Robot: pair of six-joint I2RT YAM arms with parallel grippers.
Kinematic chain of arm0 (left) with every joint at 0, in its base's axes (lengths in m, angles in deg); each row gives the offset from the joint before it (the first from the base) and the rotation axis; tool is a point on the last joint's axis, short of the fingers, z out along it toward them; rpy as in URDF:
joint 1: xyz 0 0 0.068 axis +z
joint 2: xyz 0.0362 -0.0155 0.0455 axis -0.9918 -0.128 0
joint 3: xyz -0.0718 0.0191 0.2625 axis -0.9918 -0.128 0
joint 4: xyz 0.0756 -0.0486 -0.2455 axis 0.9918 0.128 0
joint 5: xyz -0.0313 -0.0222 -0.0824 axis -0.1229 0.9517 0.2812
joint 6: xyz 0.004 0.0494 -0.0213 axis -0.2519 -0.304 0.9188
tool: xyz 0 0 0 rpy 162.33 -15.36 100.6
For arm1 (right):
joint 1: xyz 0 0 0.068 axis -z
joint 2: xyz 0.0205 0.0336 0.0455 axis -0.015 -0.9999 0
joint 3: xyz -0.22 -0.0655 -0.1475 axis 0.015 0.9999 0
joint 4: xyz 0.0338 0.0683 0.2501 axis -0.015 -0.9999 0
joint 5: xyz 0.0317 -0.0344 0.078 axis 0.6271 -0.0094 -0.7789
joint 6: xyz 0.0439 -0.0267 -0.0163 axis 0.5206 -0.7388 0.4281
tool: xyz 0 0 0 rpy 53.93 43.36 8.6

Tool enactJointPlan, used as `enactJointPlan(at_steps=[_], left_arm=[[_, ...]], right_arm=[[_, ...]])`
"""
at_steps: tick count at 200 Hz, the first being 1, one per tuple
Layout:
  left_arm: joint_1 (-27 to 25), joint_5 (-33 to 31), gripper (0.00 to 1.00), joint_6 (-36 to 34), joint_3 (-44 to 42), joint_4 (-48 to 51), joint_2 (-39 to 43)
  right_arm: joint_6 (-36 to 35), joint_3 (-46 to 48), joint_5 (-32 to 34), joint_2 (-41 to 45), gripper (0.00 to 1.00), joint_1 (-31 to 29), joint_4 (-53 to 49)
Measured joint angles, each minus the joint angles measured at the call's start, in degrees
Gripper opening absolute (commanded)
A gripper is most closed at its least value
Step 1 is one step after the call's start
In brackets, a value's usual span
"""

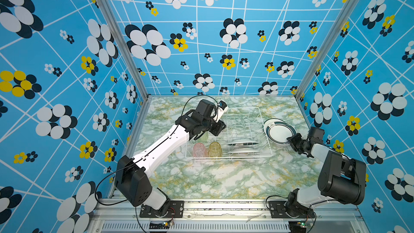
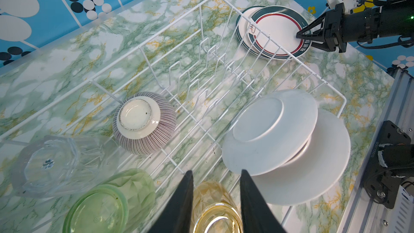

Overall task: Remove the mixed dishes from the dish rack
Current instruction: 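Lower the red-rimmed plate onto the teal-rimmed plate stack with right gripper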

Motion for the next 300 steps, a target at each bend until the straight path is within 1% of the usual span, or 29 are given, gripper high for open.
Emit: enactJointPlan(at_steps=[51,63,84,93,102,126,135,162,248,300], left_arm=[[-0.1,0.0,0.37,-0.3,0.0,0.0,0.0],[-0.1,0.0,0.36,-0.4,0.0,0.0,0.0],[-0.1,0.0,0.36,-0.5,0.0,0.0,0.0],[-0.1,0.0,0.36,-0.6,0.0,0.0,0.0],[-0.1,0.0,0.36,-0.6,0.0,0.0,0.0],[-0.1,0.0,0.36,-0.7,0.0,0.2,0.0],[-0.1,0.0,0.36,-0.9,0.0,0.2,-0.1],[-0.1,0.0,0.36,-0.9,0.0,0.2,-0.4],[-0.1,0.0,0.36,-1.9,0.0,0.4,-0.3],[0.0,0.0,0.37,-2.4,-0.3,0.4,-0.3]], right_arm=[[-2.0,-1.4,1.2,-1.7,0.38,0.0,-1.9],[-2.2,-1.6,1.5,-1.9,0.45,0.0,-2.2],[-3.2,-2.2,2.3,-2.0,0.67,0.0,-3.5],[-3.5,-2.7,2.5,-2.0,0.71,0.0,-4.1],[-3.5,-3.1,3.0,-2.0,0.73,0.0,-4.7],[-4.1,-4.5,4.2,-2.0,0.75,0.0,-6.4],[-4.3,-5.1,4.5,-2.0,0.77,-0.1,-7.1],[-4.9,-7.2,5.9,-2.4,0.78,-0.7,-9.3],[-6.5,-14.1,11.5,-7.9,0.80,-7.0,-15.1],[-7.1,-17.9,14.3,-10.7,0.82,-9.0,-17.7]])
